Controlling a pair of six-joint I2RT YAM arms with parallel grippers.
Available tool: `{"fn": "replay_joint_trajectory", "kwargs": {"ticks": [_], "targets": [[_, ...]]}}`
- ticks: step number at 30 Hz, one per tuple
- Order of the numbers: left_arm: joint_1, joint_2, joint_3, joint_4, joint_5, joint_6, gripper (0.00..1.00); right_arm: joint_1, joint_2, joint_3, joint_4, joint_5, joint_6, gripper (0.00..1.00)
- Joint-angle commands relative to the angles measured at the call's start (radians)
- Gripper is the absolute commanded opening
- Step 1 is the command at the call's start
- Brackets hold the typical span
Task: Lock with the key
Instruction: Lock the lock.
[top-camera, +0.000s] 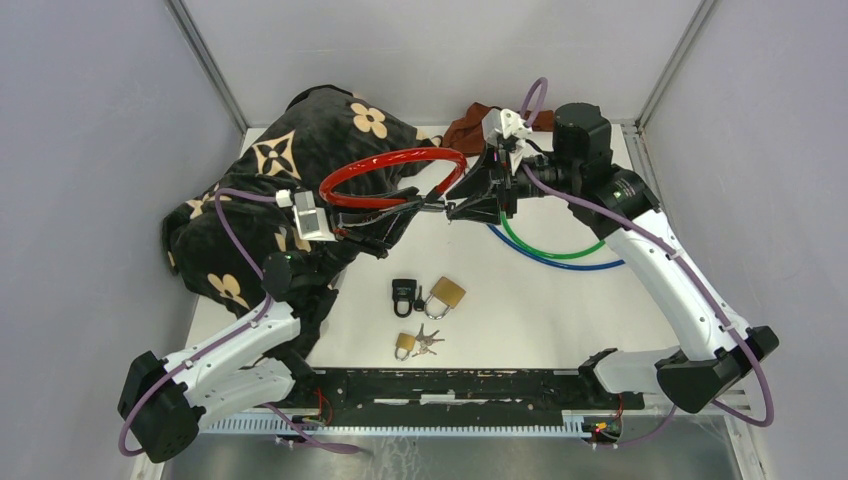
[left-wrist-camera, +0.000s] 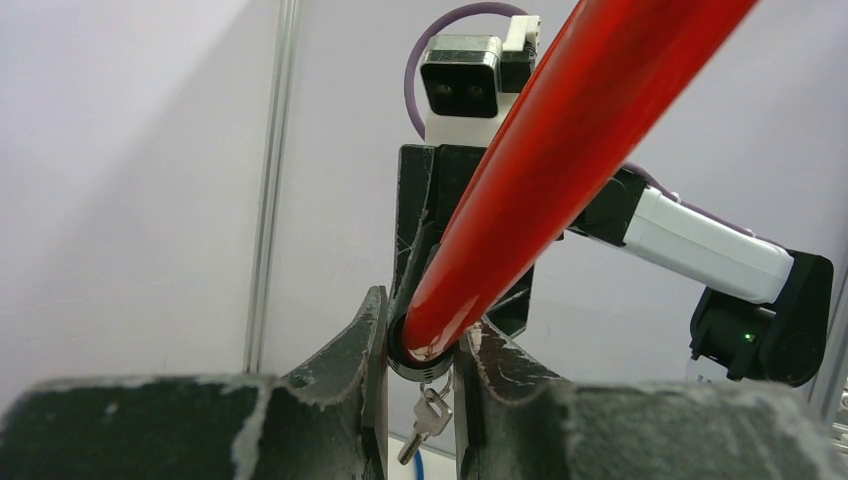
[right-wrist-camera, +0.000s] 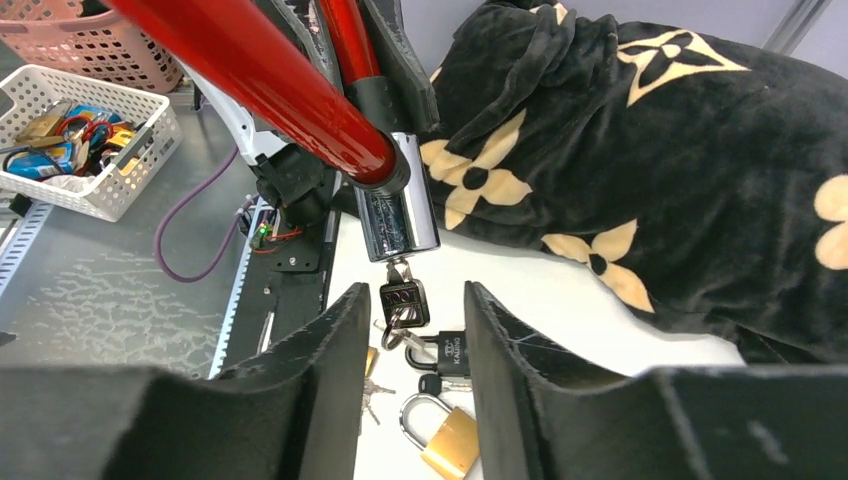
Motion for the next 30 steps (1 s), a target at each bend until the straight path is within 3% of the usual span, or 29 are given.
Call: {"fn": "replay_joint_trajectory", "kwargs": {"ticks": [1, 5, 10, 14, 17, 22, 26, 30], "targets": [[-0.002, -0.013, 0.024, 0.05, -0.004, 0.018, 0.02, 0.007, -0.006, -0.002, 0.038, 0.004, 0.003, 0.41], [-0.002, -0.012, 0.024, 0.054, -0.008, 0.018, 0.02, 0.02, -0.008, -0.022, 0.078, 0.004, 0.024, 0.24], [-0.002, -0.013, 0.021, 0.055, -0.018, 0.022, 0.02, 0.026, -0.006, -0.027, 0.072, 0.013, 0.016, 0.21], [-0.003, -0.015, 0.018, 0.047, -0.04, 0.02, 0.02, 0.031, -0.019, -0.031, 0.09, 0.06, 0.017, 0.09], [-0.002, -0.018, 0.019, 0.001, -0.092, 0.016, 0.02, 0.041, -0.08, -0.092, 0.216, 0.159, 0.056, 0.0], [-0.001, -0.008, 0.021, -0.096, -0.175, -0.027, 0.02, 0.07, -0.184, -0.258, 0.517, 0.378, 0.127, 0.0], [0.008, 0.001, 0.022, -0.127, -0.2, -0.07, 0.02, 0.117, -0.174, -0.266, 0.468, 0.505, 0.044, 0.0], [0.009, 0.005, 0.008, -0.112, -0.141, -0.099, 0.02, 0.131, -0.213, -0.337, 0.559, 0.582, -0.007, 0.0]]}}
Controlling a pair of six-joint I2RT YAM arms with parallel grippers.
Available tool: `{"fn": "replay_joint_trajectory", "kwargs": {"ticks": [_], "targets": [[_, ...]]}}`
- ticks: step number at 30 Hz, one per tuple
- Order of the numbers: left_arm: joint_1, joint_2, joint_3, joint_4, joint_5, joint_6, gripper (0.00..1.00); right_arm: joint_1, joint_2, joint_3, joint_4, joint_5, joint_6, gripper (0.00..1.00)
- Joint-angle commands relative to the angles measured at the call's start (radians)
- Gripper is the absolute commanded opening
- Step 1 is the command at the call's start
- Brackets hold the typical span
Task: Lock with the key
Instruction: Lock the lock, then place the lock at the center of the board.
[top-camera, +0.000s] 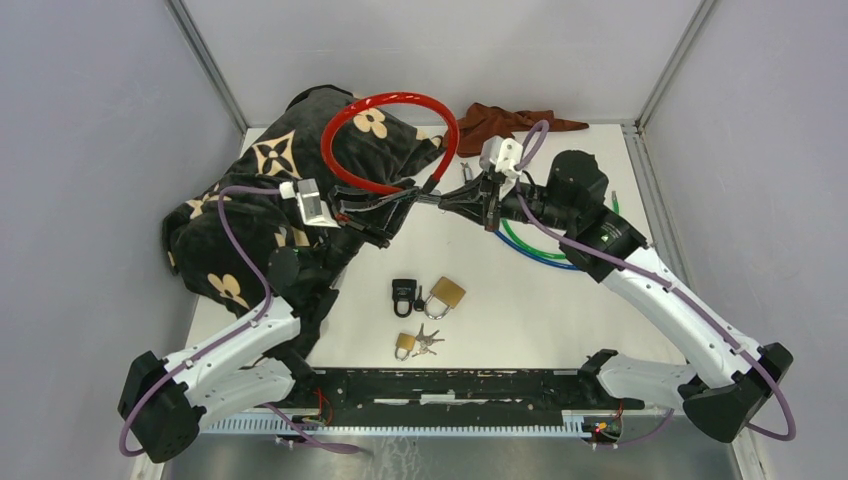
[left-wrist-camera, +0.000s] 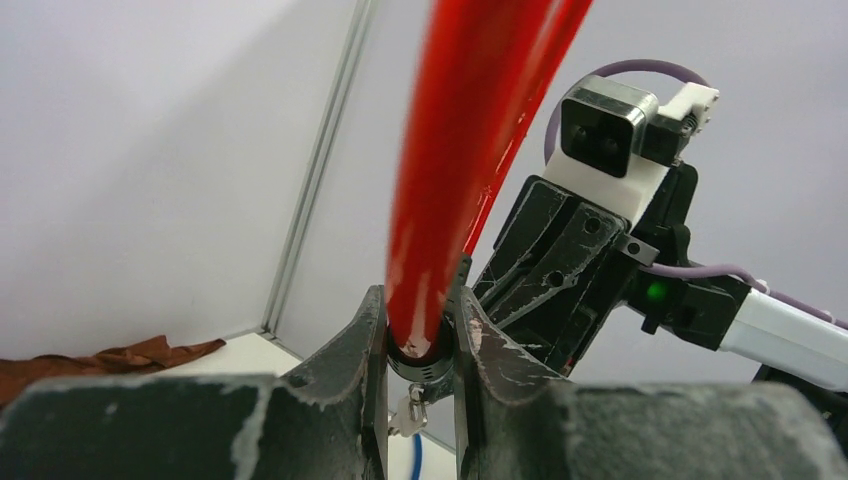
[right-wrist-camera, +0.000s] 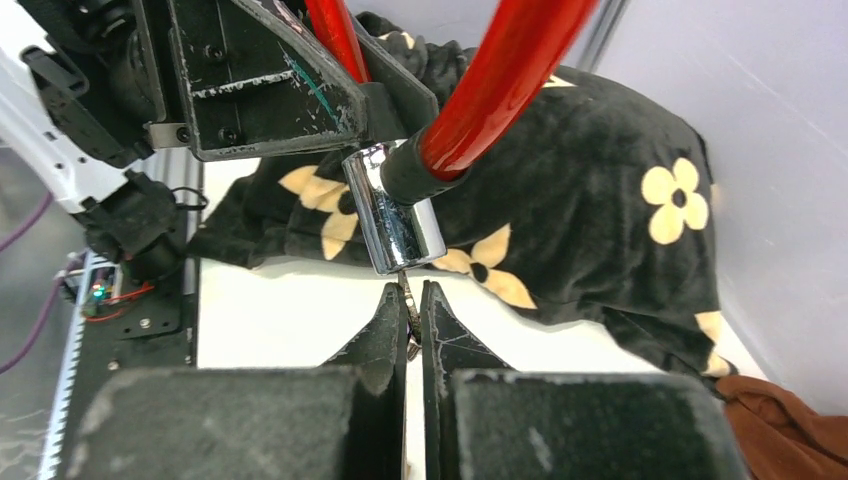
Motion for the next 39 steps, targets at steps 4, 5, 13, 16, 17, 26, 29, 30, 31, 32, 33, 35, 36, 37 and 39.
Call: {"fn": "replay_joint_trajectory", "kwargs": {"ticks": [4, 5, 13, 16, 17, 26, 29, 30, 31, 32, 33, 35, 36, 37, 39], "targets": [[0.003, 0.014, 0.008, -0.006, 0.023, -0.06, 0.02, 0.006, -0.068, -0.062, 0.254, 0.176, -0.051, 0.0], [0.002, 0.013, 0.008, -0.005, 0.023, -0.06, 0.02, 0.005, -0.071, -0.072, 0.263, 0.198, -0.058, 0.0], [0.006, -0.008, -0.014, 0.125, 0.012, 0.098, 0.02, -0.051, -0.094, -0.173, 0.221, 0.073, -0.215, 0.0], [0.035, -0.016, -0.011, 0.165, -0.025, 0.155, 0.02, -0.148, -0.114, -0.237, 0.193, -0.01, -0.222, 0.0], [0.046, -0.017, -0.01, 0.18, -0.023, 0.168, 0.02, -0.181, -0.123, -0.265, 0.199, -0.033, -0.217, 0.0], [0.056, -0.025, -0.04, 0.228, 0.116, 0.198, 0.02, -0.274, -0.117, -0.38, 0.2, -0.231, -0.239, 0.0], [0.057, -0.028, -0.041, 0.216, 0.128, 0.231, 0.02, -0.288, -0.109, -0.36, 0.158, -0.184, -0.247, 0.0], [0.058, -0.032, -0.044, 0.188, 0.127, 0.255, 0.02, -0.302, -0.11, -0.357, 0.143, -0.168, -0.244, 0.0], [0.057, -0.035, -0.047, 0.139, 0.116, 0.286, 0.02, -0.316, -0.112, -0.359, 0.142, -0.15, -0.232, 0.0], [0.058, -0.039, -0.051, 0.078, 0.096, 0.322, 0.02, -0.33, -0.118, -0.365, 0.147, -0.124, -0.213, 0.0], [0.059, -0.038, -0.052, -0.012, 0.049, 0.368, 0.02, -0.336, -0.124, -0.369, 0.151, -0.088, -0.199, 0.0], [0.063, -0.028, -0.03, -0.261, -0.037, 0.464, 0.02, -0.346, -0.137, -0.372, 0.145, -0.015, -0.179, 0.0], [0.07, -0.02, -0.016, -0.399, -0.056, 0.526, 0.02, -0.348, -0.145, -0.371, 0.138, 0.018, -0.17, 0.0], [0.076, -0.015, -0.004, -0.511, -0.07, 0.588, 0.02, -0.352, -0.149, -0.365, 0.134, 0.055, -0.165, 0.0], [0.086, -0.004, 0.017, -0.693, -0.112, 0.688, 0.02, -0.357, -0.16, -0.353, 0.08, 0.124, -0.161, 0.0]]}}
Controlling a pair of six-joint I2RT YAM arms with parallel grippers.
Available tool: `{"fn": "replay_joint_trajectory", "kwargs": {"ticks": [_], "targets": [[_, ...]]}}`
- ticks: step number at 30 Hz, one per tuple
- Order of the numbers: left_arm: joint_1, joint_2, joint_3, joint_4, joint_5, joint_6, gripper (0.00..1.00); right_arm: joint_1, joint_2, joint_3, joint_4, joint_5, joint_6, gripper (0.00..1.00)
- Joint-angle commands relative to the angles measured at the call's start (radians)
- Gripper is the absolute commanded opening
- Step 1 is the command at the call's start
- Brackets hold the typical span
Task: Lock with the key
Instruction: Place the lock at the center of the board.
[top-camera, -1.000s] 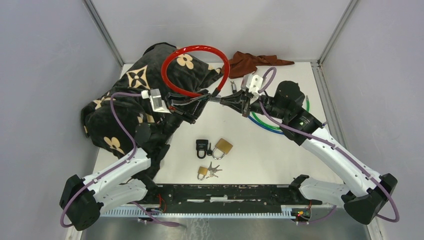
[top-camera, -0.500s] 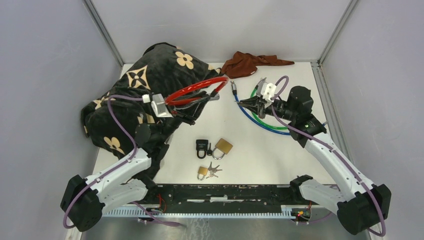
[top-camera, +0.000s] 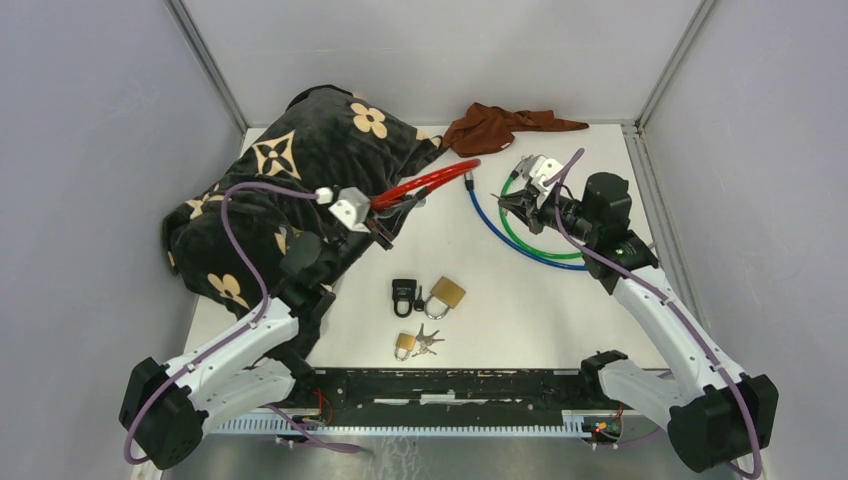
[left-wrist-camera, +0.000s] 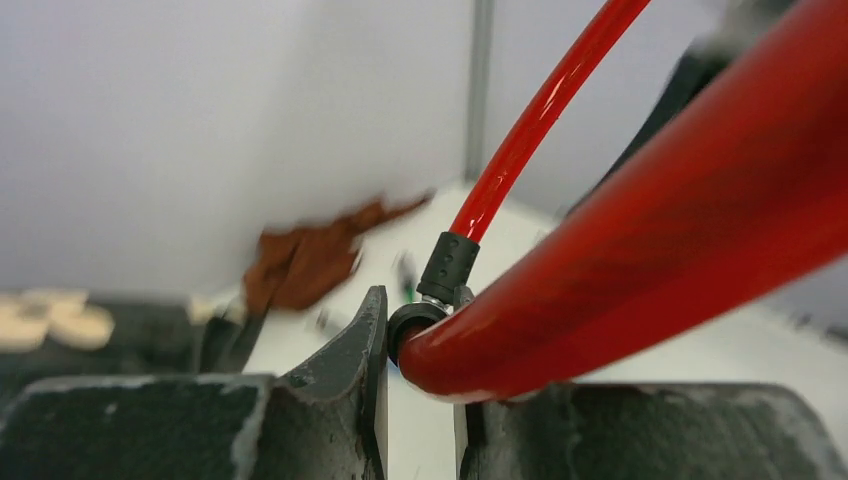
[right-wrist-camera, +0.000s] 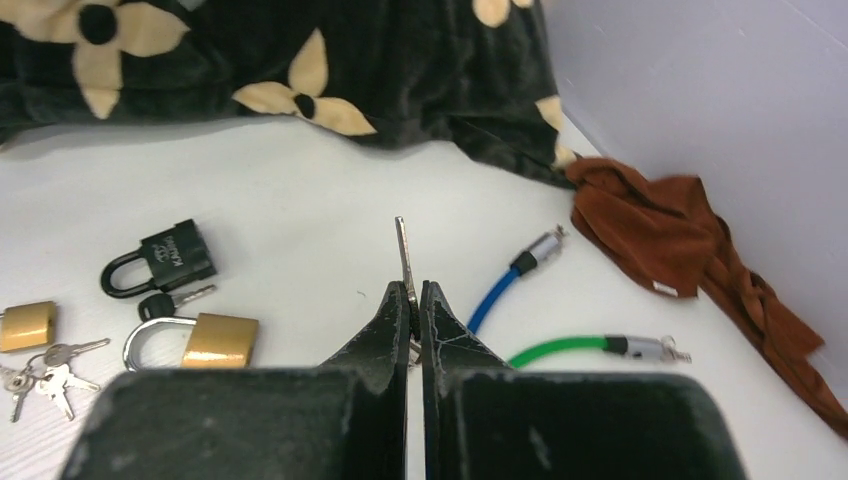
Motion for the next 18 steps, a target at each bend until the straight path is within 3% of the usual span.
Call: {"fn": "replay_joint_trajectory", "kwargs": {"ticks": [1, 4, 8, 12, 18], "targets": [[0.026, 0.029, 0.067, -0.523, -0.139, 0.323, 0.02, -0.01, -0.047, 0.035, -0.054, 0.201, 0.034, 0.0], [0.042, 0.054, 0.087, -0.598, -0.189, 0.405, 0.02, -0.014, -0.065, 0.027, -0.069, 0.318, 0.03, 0.0], [0.043, 0.101, 0.076, -0.583, -0.202, 0.493, 0.02, -0.014, -0.083, -0.013, -0.055, 0.34, 0.027, 0.0], [0.045, 0.198, 0.069, -0.455, -0.26, 0.584, 0.02, -0.014, -0.074, -0.023, -0.084, 0.315, 0.023, 0.0], [0.056, 0.374, 0.086, -0.199, -0.204, 0.822, 0.02, -0.013, -0.068, -0.051, -0.024, 0.225, 0.068, 0.0]]}}
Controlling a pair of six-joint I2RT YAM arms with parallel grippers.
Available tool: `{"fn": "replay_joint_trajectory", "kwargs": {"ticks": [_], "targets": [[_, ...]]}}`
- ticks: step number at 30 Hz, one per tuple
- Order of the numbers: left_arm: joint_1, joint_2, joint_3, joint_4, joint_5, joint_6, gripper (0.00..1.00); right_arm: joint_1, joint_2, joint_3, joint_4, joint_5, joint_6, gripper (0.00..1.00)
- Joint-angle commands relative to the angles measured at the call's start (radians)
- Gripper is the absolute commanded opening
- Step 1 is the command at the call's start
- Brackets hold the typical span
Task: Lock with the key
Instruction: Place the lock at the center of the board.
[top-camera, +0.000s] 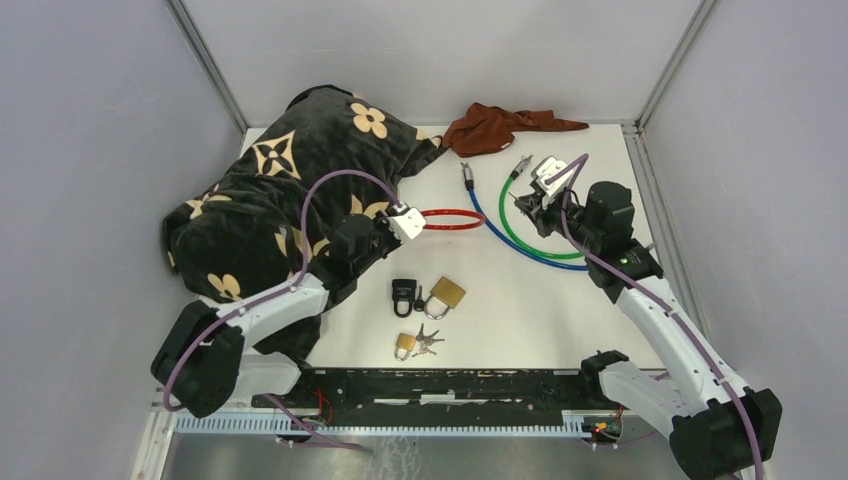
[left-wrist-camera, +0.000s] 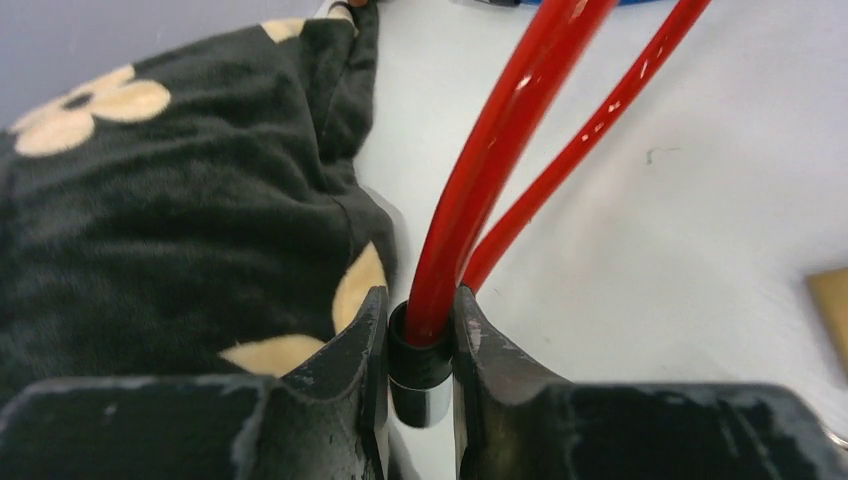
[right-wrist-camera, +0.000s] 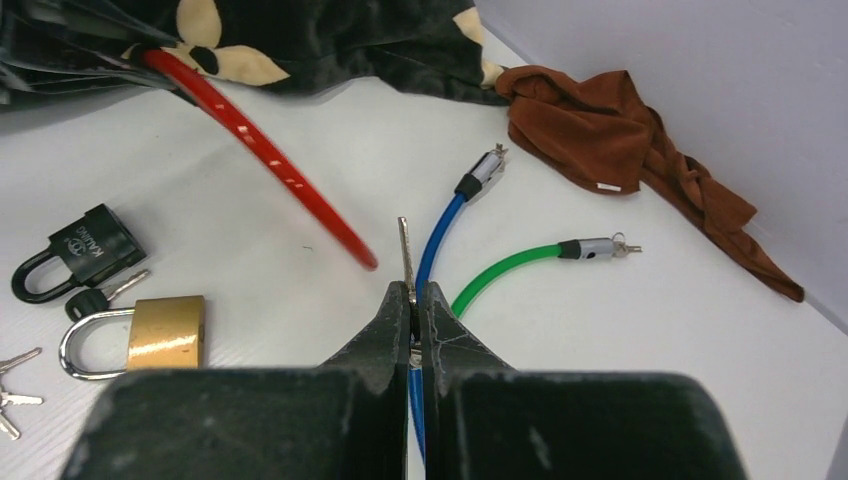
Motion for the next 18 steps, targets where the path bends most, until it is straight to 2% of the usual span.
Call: {"fn": "replay_joint_trajectory", "kwargs": {"ticks": [1, 6, 10, 14, 18], "targets": [[0.024, 0.116, 0.069, 0.318, 0.033, 0.25, 0.02, -0.002, 0.004, -0.023, 0.072, -0.058, 0.051, 0.0], [0.086, 0.245, 0.088, 0.391, 0.141, 0.36, 0.02, -0.001, 0.006, -0.066, 0.158, -0.116, 0.098, 0.0], [0.128, 0.281, 0.09, 0.435, 0.25, 0.427, 0.02, 0.009, 0.046, -0.068, 0.188, -0.148, 0.134, 0.0], [0.129, 0.272, 0.065, 0.206, 0.38, 0.544, 0.03, 0.054, 0.107, -0.073, 0.28, -0.144, 0.199, 0.0], [0.121, 0.233, -0.028, 0.054, 0.453, 0.735, 0.29, 0.156, 0.223, -0.01, 0.301, -0.094, 0.215, 0.0]]}}
